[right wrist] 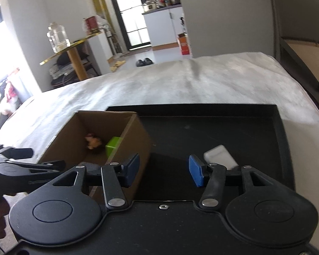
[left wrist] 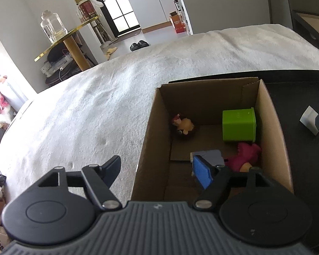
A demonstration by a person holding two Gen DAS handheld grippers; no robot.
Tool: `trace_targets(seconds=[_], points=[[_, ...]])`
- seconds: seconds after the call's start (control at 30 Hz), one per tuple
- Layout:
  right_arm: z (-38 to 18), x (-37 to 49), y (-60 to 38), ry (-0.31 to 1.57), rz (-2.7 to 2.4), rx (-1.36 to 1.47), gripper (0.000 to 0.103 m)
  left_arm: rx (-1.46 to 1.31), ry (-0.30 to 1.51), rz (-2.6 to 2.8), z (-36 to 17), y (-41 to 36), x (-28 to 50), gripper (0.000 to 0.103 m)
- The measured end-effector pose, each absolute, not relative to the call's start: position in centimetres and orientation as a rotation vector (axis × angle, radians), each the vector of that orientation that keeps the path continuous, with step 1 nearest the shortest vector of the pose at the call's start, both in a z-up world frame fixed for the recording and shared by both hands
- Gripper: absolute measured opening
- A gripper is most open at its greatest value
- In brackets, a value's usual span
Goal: Organize rigid objects
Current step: 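Move the right gripper to the white charger plug and close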
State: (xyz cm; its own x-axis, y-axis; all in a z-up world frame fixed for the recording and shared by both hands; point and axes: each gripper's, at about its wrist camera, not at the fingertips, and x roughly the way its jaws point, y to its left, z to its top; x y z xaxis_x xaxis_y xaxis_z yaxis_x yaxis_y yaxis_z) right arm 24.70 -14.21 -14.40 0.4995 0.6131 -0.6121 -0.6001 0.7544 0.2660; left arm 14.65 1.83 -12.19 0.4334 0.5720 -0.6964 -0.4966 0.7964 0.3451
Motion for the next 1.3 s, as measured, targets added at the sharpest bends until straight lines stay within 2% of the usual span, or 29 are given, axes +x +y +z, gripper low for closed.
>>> trace_targets(seconds=[0.3,0.37,0.7,0.8,1.1,1.2,1.3], points=[[-15.9,26.0,-15.9,0.762,0.702,0.02,0.054,0.137,0.923,0.677,-12.6,0.9,15.7,0.076],[-16.2,26.4,-16.1,0.77,0.688,0.016,0.059,0.14,0.928,0.679,-12.6,0.8,15.9,0.076],[-18.4,28.1,-16.9,0.8,0.617,-0.018,0.067,0.169,0.945,0.679,-12.8,0.2,16.4,0.076],[-18.9,28.5,-16.9,0.806,0.6,-0.041,0.076,0.18,0.95,0.69,-12.8,0.4,16.3,0.076],[-20.9,30.1,-16.4,0.81,0.558,-0.105,0.076,0.179,0.954,0.688,-13.0,0.7,16.2,0.076],[-21.3,30.2,-16.2,0.807,0.563,-0.124,0.068,0.169,0.952,0.688,-13.0,0.9,16.2,0.076],[-21.2,30.1,-15.8,0.806,0.595,-0.138,0.043,0.158,0.947,0.693,-12.9,1.1,16.1,0.076]])
